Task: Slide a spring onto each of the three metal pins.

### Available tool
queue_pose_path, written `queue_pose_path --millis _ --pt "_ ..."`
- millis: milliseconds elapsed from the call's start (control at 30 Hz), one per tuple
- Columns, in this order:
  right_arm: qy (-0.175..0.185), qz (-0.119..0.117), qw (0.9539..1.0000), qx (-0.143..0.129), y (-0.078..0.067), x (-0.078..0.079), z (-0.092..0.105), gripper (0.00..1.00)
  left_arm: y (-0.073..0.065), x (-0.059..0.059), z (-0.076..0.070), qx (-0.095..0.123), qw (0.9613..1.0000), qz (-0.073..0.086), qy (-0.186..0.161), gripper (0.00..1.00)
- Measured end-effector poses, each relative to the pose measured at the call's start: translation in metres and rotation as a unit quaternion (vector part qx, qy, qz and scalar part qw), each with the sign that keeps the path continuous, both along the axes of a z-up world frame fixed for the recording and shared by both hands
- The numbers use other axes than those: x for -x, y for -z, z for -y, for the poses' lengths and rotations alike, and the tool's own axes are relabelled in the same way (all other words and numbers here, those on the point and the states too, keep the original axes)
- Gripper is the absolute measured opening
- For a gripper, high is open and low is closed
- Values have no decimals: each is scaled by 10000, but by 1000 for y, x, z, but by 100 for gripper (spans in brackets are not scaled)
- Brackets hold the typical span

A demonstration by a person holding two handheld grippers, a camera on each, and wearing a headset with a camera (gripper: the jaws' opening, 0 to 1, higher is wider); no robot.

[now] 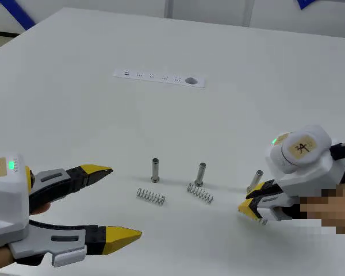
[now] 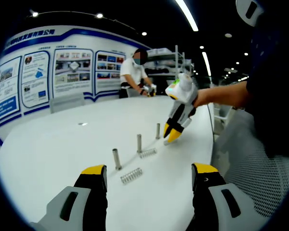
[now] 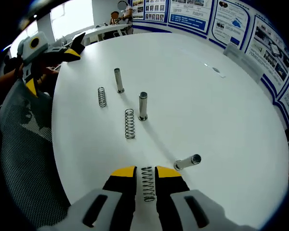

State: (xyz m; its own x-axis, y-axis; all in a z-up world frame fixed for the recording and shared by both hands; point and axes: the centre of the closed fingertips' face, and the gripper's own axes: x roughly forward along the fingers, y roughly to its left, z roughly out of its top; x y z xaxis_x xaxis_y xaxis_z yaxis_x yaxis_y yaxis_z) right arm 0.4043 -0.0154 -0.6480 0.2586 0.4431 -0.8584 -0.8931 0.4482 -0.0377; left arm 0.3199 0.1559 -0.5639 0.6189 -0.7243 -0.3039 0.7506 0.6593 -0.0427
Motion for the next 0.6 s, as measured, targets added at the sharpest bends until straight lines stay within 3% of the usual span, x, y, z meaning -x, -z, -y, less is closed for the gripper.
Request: queue_pose_path --millis 300,600 --pt "-339 -169 9986 363 12 1 -2 16 0 -1 -2 29 10000 3 -48 73" --pt "-438 -298 9973 501 18 1 1 15 -1 -1 -2 41 10000 8 -69 73"
